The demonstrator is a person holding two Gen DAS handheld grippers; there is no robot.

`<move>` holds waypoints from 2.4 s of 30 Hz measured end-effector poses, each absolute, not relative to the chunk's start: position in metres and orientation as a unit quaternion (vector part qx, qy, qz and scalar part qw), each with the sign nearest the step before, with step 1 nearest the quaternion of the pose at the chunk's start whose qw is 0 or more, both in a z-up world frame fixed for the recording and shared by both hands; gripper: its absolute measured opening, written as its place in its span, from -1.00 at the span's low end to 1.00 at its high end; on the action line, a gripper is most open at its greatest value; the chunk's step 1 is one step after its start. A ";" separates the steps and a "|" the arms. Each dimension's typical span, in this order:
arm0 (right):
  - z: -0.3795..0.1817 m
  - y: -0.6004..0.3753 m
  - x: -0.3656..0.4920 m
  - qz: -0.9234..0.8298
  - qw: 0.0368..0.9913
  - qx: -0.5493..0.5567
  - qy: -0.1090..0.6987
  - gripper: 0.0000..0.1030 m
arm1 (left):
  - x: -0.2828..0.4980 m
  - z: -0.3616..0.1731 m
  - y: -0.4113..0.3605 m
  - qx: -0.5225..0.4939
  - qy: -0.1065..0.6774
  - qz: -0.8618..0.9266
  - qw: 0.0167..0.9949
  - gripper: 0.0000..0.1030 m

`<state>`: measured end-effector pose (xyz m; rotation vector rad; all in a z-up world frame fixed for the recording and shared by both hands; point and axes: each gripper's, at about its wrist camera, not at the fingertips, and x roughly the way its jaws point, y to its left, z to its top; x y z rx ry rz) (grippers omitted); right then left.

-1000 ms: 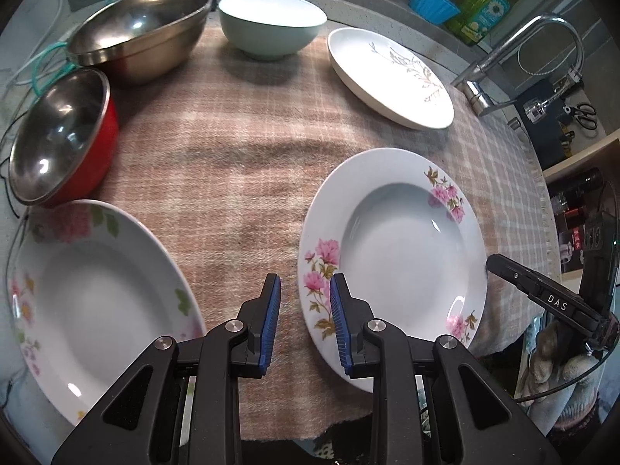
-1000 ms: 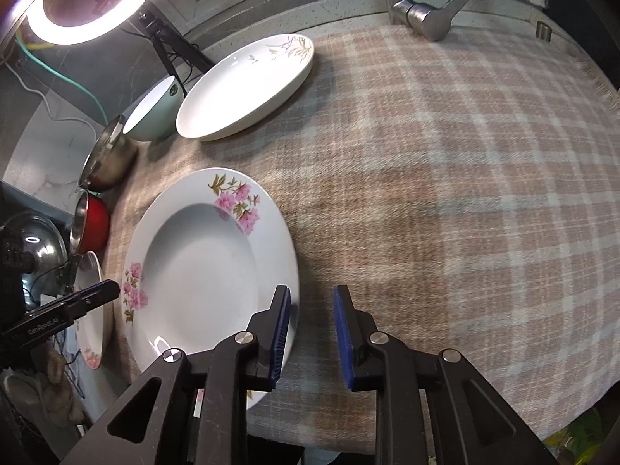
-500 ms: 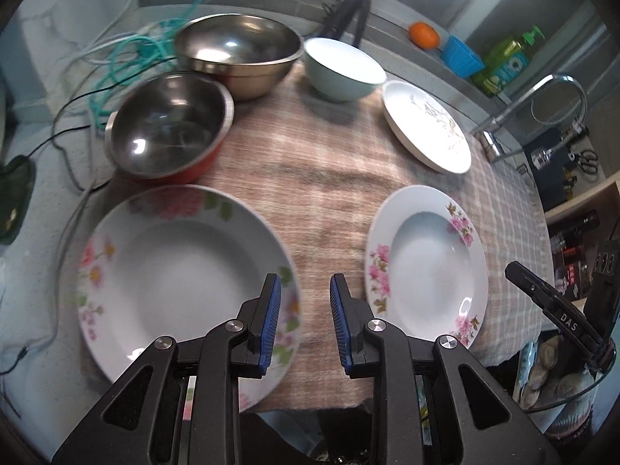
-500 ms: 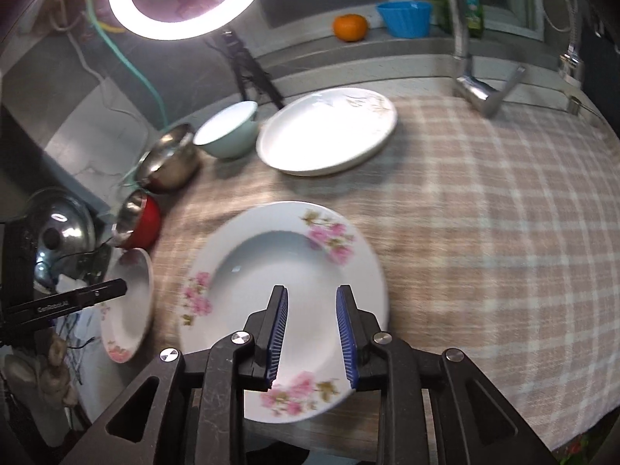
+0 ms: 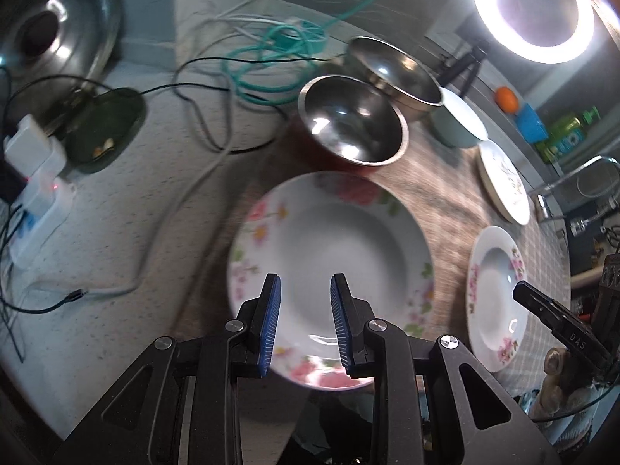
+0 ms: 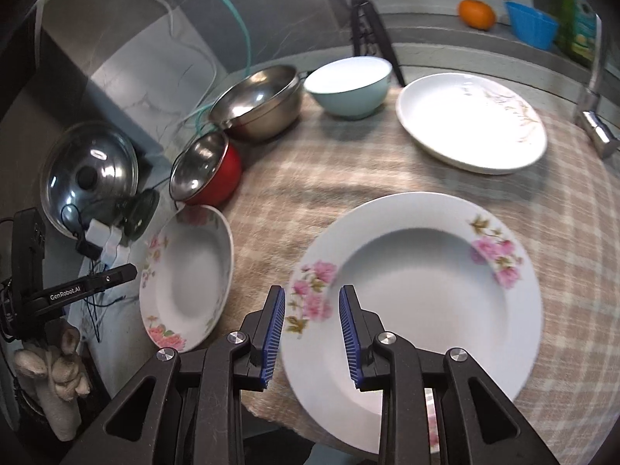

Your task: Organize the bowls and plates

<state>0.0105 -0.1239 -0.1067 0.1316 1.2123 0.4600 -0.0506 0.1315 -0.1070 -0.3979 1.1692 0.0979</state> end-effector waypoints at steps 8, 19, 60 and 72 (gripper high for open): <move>-0.124 -0.080 0.017 0.246 0.771 0.040 0.586 -0.49 | -0.060 -0.127 0.157 -0.205 0.557 0.071 0.801 -0.46; -0.144 -0.049 0.032 0.255 0.748 0.049 0.611 -0.56 | -0.057 -0.144 0.166 -0.217 0.565 0.068 0.793 -0.46; -0.153 -0.049 0.032 0.255 0.733 0.079 0.625 -0.84 | -0.046 -0.144 0.151 -0.200 0.574 0.047 0.793 -0.73; -0.133 -0.087 0.023 0.232 0.749 0.112 0.610 -0.84 | -0.037 -0.127 0.125 -0.189 0.566 0.012 0.802 -0.73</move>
